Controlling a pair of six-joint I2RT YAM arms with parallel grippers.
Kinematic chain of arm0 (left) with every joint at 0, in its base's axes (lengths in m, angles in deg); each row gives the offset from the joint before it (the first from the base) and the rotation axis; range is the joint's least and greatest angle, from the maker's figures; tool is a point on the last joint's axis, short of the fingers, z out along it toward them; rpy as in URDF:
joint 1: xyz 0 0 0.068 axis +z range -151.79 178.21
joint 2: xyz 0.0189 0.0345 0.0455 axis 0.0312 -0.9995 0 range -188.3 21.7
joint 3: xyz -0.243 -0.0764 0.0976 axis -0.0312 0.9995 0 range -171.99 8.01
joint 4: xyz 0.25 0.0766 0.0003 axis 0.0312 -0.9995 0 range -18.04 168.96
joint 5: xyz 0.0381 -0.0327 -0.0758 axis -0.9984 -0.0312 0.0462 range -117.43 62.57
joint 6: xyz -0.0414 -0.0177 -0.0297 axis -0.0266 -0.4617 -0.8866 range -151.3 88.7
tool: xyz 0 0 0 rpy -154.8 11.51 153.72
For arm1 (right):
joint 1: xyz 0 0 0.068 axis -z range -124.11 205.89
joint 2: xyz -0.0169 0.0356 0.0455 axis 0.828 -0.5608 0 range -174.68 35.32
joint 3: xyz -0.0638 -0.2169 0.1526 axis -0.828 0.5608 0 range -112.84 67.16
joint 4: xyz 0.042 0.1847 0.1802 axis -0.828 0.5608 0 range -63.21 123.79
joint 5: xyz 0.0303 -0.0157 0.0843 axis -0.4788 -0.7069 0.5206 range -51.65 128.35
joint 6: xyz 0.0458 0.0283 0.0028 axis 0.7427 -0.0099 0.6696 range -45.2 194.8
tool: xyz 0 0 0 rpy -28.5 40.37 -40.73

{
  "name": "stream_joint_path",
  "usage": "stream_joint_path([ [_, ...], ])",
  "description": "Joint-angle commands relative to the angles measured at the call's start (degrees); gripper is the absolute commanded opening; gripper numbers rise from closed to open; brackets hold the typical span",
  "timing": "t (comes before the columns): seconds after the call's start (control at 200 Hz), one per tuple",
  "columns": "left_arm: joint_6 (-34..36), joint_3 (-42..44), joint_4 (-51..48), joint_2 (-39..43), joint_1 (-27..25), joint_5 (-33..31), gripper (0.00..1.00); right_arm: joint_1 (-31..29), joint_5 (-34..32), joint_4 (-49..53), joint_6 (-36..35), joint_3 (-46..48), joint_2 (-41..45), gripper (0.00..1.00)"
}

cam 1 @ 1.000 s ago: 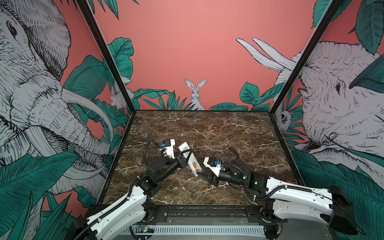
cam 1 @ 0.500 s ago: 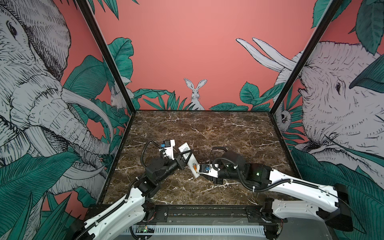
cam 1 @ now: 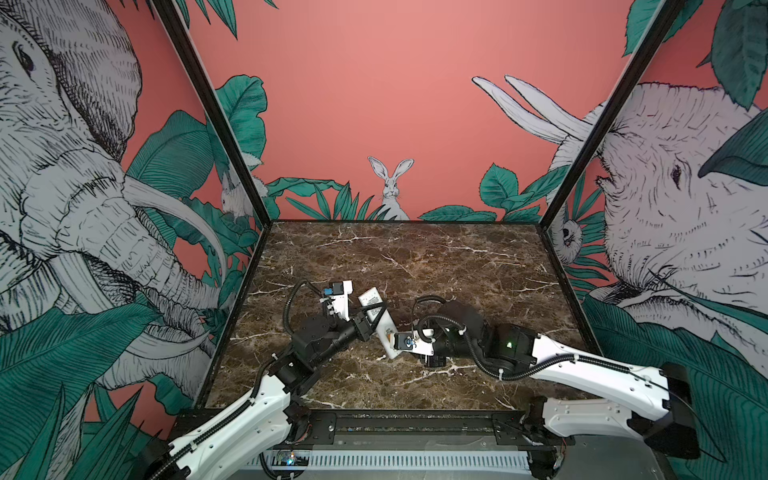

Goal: Load the batteries into the remote control

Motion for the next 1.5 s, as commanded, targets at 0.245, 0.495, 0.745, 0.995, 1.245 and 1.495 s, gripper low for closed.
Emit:
stream_joint_path([
  [0.245,0.2,-0.6,2.2,-0.2,0.1,0.6,0.0,-0.7,0.9,-4.6,-1.0,-1.5,-2.0,0.29],
  [0.495,0.1,-0.4,2.5,-0.2,0.1,0.7,0.0,-0.6,1.2,-5.6,-1.2,-2.5,-4.0,0.27],
  [0.745,0.2,-0.5,2.2,-0.3,0.1,1.1,0.0,-0.7,0.6,-6.3,-1.3,-2.9,-5.1,0.26],
  [0.995,0.0,-0.5,2.6,-0.5,0.1,1.1,0.0,-0.7,0.2,-5.8,-1.9,-3.4,-5.9,0.25],
  [1.245,-0.2,-0.4,3.0,-0.8,0.1,1.0,0.0,-0.7,-0.5,-6.1,-2.1,-3.5,-6.3,0.24],
  [1.495,-0.2,-0.5,3.2,-0.9,0.1,1.1,0.0,-1.0,-1.5,-5.9,-2.7,-3.5,-6.0,0.24],
])
